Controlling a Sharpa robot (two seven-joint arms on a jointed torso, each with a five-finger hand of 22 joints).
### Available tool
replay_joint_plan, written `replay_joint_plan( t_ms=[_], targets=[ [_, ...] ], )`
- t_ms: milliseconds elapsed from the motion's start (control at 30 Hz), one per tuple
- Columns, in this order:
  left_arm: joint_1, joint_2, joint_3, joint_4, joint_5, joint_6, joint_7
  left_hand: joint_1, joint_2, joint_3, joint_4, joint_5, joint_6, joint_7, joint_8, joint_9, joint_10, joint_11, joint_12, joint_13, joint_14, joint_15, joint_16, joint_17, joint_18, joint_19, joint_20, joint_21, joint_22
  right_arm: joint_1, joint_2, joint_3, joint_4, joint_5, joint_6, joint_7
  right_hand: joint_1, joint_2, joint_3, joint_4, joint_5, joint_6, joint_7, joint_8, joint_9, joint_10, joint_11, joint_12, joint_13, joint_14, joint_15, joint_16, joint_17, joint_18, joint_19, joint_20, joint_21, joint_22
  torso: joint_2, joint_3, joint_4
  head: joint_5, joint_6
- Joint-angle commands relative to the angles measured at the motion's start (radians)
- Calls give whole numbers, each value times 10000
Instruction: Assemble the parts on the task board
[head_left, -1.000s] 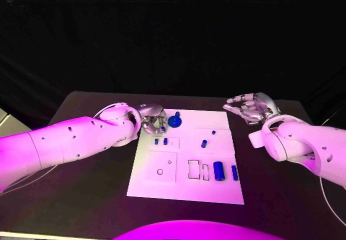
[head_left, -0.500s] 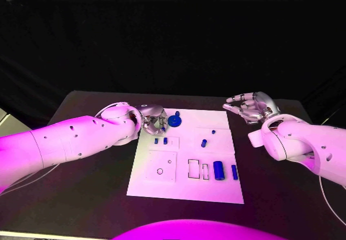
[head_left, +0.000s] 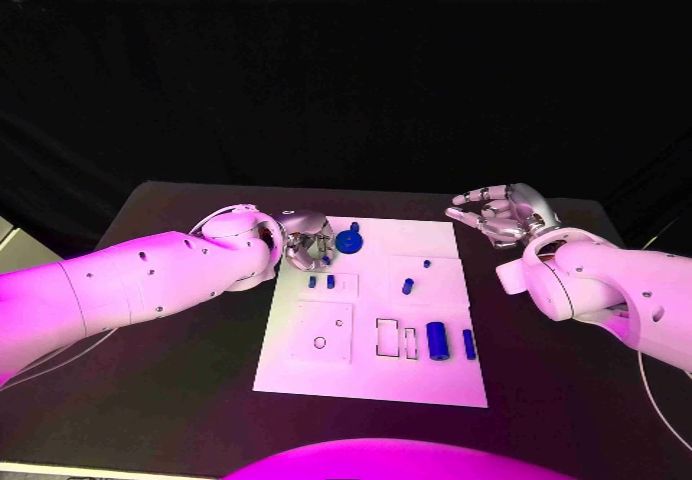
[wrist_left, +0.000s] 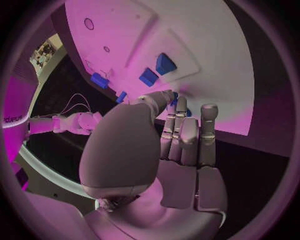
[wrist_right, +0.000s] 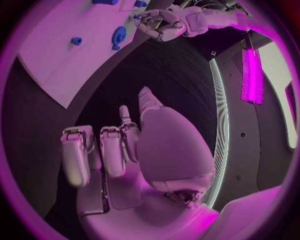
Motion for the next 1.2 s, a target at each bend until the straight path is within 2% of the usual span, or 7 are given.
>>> replay_joint_plan(
  t_ms=[33, 533, 967, 1200],
  targets=[
    [-8, 23, -5, 12, -46, 174, 67, -79, 49, 0, -67, 1, 82, 30, -42, 13, 77, -26, -25, 12, 23, 9, 18, 6, -116, 78, -13, 40, 29, -5, 6, 2, 7, -90, 57, 107, 80, 7, -41, -29, 19, -57, -18, 35, 16, -34, -32, -58, 1318, 772, -57, -46, 1521, 47, 826, -33, -45, 2431, 1, 1, -2, 1, 2],
    [-16, 195, -26, -161, -2, 269, 81, -92, 45, -2, -75, -3, 84, 33, -51, 17, 85, -23, -42, 16, 14, 9, 14, -15, -114, 71, -13, 34, 25, -6, 2, 2, 22, -90, 72, 105, 80, 7, -41, -29, 19, -57, -18, 35, 16, -34, -32, -58, 1318, 772, -57, -46, 1521, 47, 826, -33, -45, 2431, 0, 6, -18, -7, 24],
    [-50, 171, -41, -184, 3, 260, 127, -122, 27, -10, -96, -16, 69, 42, -83, 22, 87, -11, -91, 25, -17, 16, 3, -67, -102, 14, -10, -21, -9, -6, -8, 2, 23, -91, 69, 106, 80, 7, -41, -29, 19, -57, -18, 35, 16, -34, -32, -58, 1318, 772, -57, -46, 1521, 47, 826, -33, -45, 2431, -2, -2, 4, -16, 21],
    [-54, 150, -41, -170, 83, 85, 212, -246, -38, 39, -178, -7, -268, 126, -409, -29, -24, 77, -379, 53, -182, 92, -48, -302, -76, -141, 36, -169, -92, -6, -2, 2, 9, -91, 64, 106, 80, 7, -41, -29, 19, -57, -18, 35, 16, -34, -32, -58, 1318, 772, -57, -46, 1521, 47, 826, -33, -45, 2431, 2, -6, 3, -13, 11]
  ],
)
